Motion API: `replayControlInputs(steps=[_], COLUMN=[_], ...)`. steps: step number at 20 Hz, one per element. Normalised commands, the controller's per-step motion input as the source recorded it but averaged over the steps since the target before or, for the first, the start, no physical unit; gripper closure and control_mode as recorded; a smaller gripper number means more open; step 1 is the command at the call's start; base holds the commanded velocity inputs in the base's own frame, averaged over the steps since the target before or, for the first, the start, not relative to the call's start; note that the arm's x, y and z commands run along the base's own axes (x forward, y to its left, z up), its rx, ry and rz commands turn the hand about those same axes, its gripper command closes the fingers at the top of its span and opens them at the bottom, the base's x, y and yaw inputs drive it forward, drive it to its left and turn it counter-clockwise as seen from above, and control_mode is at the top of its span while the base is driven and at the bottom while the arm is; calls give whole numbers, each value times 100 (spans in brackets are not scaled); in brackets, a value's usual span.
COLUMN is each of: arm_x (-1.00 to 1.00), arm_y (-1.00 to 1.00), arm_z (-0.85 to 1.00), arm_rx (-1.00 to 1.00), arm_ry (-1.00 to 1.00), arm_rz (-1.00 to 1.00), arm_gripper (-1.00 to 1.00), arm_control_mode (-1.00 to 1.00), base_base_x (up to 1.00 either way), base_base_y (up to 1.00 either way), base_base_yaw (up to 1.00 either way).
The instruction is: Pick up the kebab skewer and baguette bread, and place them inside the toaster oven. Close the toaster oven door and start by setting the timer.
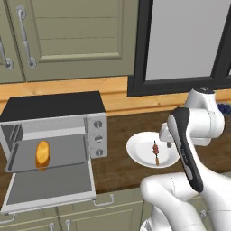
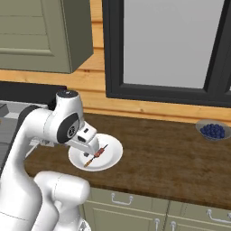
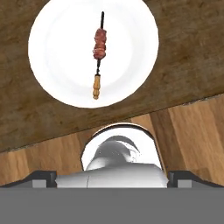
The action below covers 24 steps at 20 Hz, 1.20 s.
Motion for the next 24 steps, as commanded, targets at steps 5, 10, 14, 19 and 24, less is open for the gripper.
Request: replayControlInputs(steps=[5, 10, 14, 19, 24], arm_x=[63, 63, 52, 40, 40], arm_y=[1, 1, 0, 2, 1], arm_z=[-46, -50, -59, -55, -41], arm_rx=[0, 0, 0, 0, 0], arm_ry=[0, 2, 9, 9, 7], arm_rz=[0, 0, 0, 0, 0], arm_gripper=[-100, -100, -100, -100, -100], arm_control_mode=[-100, -100, -100, -100, -100], base_base_x=[0, 0, 0, 0, 0], base_base_y=[0, 0, 0, 0, 0], base_base_yaw=[0, 0, 0, 0, 0])
